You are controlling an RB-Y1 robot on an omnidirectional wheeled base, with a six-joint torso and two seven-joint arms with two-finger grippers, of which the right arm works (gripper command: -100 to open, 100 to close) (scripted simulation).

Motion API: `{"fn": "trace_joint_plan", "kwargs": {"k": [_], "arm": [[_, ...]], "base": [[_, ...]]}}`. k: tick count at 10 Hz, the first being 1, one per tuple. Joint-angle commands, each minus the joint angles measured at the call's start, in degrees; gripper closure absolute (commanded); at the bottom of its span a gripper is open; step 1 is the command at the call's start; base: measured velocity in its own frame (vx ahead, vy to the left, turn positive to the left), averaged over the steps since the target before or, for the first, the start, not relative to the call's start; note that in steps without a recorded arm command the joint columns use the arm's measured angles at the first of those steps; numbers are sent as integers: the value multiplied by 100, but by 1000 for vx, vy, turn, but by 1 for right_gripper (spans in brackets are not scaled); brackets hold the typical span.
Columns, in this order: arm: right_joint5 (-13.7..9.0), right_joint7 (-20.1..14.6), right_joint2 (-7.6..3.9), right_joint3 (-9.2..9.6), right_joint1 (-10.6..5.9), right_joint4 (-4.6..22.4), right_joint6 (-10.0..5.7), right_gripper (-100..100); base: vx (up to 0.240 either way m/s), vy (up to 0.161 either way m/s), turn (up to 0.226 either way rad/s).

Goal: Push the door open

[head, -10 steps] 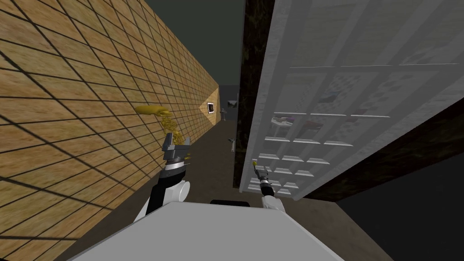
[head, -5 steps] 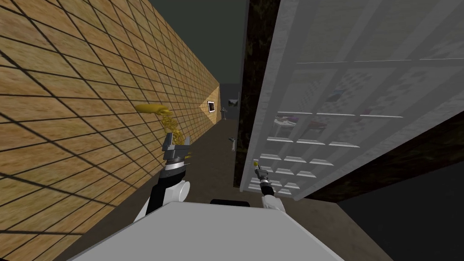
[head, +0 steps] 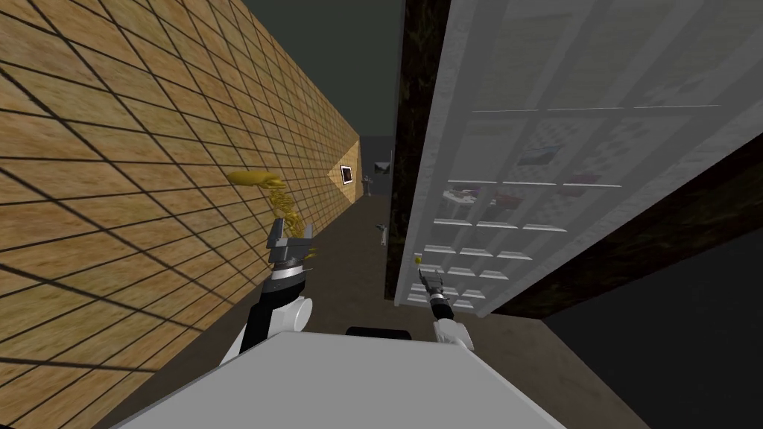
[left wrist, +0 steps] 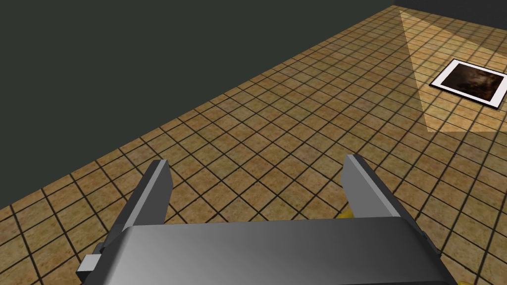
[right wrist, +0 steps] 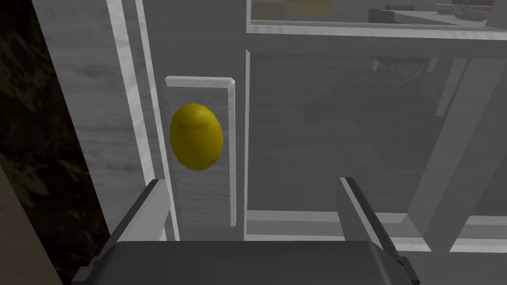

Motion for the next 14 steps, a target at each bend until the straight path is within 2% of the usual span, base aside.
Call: {"fn": "trace_joint_plan", "kwargs": {"k": [1,4,5,6,8,9,12,14], "arm": [[34,-42,16,12,-50,56,13,-100],[100,-132,267,50,-82,44,6,-100],[67,-71,182,18,-135,169,47,-100],[24,-29,37,-8,-126,183,63,-100],[24,-29,37,-8,-126,183,63,-100],[-25,14,-44,-33,-116,190,73,-100],[-100,84,-2,-66,-108,204,91,-100],[-139,131,183,-66,-122,218,108,-100]], "base": [[-196,51,-29],[-177,39,-25],[-72,17,-4],[102,-20,24],[103,-26,9],[159,-30,33],[228,-57,34],[182,-3,14]]}}
